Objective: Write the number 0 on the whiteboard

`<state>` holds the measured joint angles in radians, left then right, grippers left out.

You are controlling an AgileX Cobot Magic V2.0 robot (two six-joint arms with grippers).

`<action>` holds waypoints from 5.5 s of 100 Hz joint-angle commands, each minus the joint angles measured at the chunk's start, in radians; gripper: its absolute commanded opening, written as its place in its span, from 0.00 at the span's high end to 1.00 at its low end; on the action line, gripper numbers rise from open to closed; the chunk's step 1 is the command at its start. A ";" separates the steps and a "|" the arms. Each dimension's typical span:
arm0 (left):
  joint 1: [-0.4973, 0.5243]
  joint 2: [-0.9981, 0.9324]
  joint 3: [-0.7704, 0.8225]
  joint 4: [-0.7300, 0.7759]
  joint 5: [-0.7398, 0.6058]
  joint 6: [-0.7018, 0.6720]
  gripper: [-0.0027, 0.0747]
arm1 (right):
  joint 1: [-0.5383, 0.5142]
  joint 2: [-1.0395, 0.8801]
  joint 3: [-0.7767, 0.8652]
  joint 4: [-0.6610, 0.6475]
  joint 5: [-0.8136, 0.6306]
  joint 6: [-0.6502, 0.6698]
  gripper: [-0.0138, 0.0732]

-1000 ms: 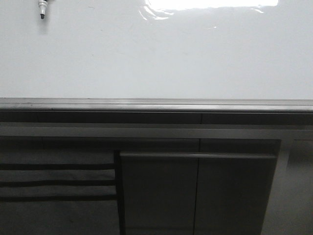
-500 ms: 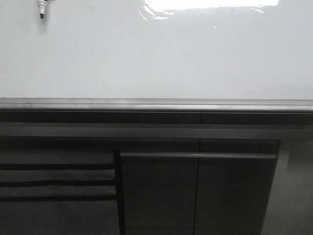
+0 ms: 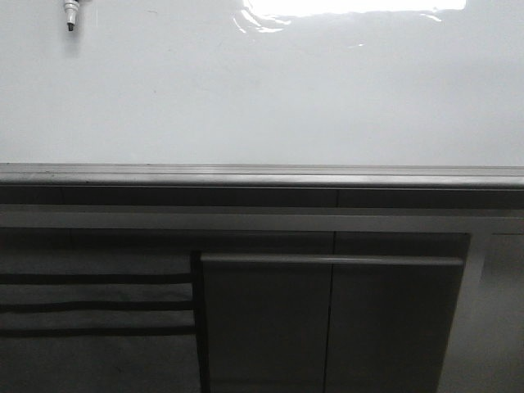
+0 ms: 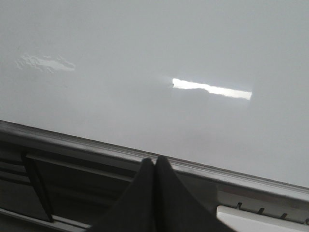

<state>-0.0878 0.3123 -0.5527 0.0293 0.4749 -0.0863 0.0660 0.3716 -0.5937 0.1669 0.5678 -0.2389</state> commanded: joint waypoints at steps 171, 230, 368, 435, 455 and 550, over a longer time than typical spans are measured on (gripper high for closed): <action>-0.173 1.225 -0.762 0.095 -0.217 0.070 0.72 | -0.008 0.202 -0.039 0.042 -0.091 -0.011 0.50; -0.308 1.009 -0.762 0.059 0.311 0.453 0.99 | -0.006 0.295 -0.157 0.274 0.114 -0.261 0.50; -0.836 0.986 -0.762 -0.101 0.611 0.705 0.99 | 0.466 0.809 -0.517 0.618 0.381 -1.044 0.75; -0.815 0.936 -0.762 -0.078 0.507 0.582 0.45 | 0.422 0.793 -0.517 0.631 0.386 -1.025 0.82; -0.710 0.763 -0.716 -0.082 0.443 0.473 0.45 | 0.258 0.733 -0.511 0.640 0.469 -0.925 0.82; -0.362 0.291 -0.174 -0.123 0.061 0.250 0.45 | 0.172 0.602 -0.239 0.612 -0.026 -0.476 0.82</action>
<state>-0.4535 0.5909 -0.7015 -0.0774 0.6205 0.1758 0.2018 0.9774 -0.7950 0.7767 0.6206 -0.7266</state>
